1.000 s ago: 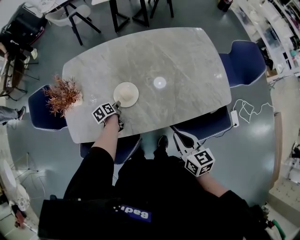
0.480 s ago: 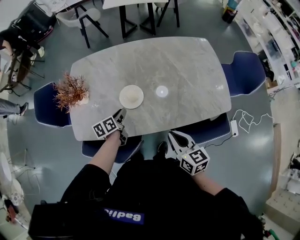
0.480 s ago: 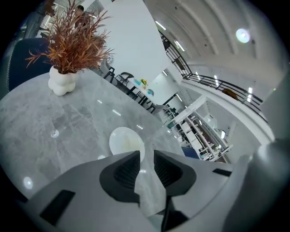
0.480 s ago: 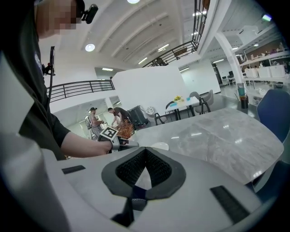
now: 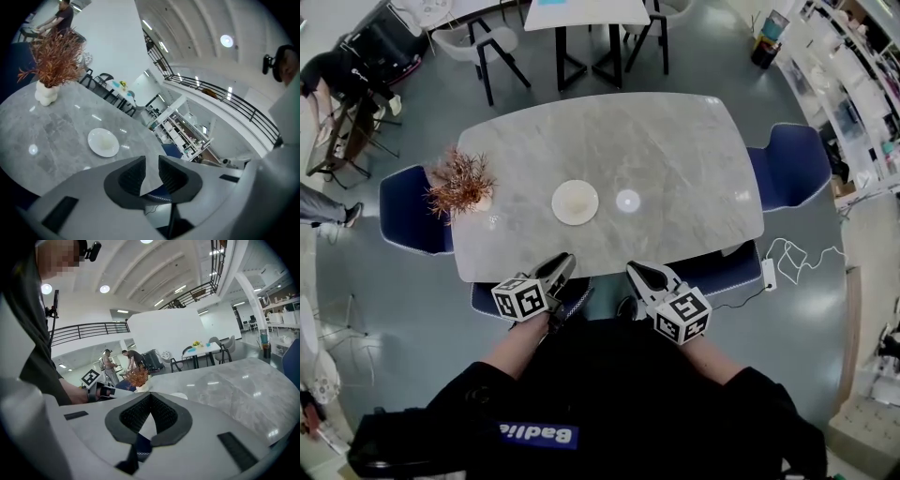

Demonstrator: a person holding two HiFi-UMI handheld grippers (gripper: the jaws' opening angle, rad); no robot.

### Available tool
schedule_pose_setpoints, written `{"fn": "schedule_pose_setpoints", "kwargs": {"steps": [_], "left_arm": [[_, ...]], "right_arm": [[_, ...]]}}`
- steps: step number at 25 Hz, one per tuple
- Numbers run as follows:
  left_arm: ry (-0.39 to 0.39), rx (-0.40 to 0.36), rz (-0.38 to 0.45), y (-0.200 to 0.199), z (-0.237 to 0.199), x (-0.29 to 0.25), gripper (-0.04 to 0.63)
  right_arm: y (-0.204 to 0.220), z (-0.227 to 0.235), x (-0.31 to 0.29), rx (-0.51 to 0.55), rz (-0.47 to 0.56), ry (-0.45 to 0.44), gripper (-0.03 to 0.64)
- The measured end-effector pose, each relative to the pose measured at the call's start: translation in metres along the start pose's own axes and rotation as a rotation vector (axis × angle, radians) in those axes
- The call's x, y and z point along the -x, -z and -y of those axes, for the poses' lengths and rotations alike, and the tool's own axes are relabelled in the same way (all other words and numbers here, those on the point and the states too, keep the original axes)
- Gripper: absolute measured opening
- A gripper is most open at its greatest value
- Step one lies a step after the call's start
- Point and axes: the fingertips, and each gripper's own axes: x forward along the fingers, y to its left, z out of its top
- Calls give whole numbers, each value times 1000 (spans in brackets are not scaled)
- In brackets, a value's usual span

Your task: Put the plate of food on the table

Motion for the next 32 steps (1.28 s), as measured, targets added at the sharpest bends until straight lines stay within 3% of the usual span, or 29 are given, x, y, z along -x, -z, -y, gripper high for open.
{"fn": "schedule_pose_setpoints", "kwargs": {"steps": [3, 11, 17, 25, 32], "left_arm": [[58, -96, 6, -4, 28, 9, 88], [116, -314, 101, -33, 69, 32, 11], [234, -492, 115, -37, 106, 47, 10], [289, -562, 101, -28, 123, 50, 9], [290, -565, 100, -24, 125, 52, 9]], "right_arm": [[-3, -8, -6, 28, -10, -29, 11], [-14, -21, -14, 94, -22, -63, 11], [-17, -30, -20, 124, -16, -95, 10], [-20, -39, -21, 145, -14, -120, 10], [-20, -42, -19, 159, -6, -124, 11]]}}
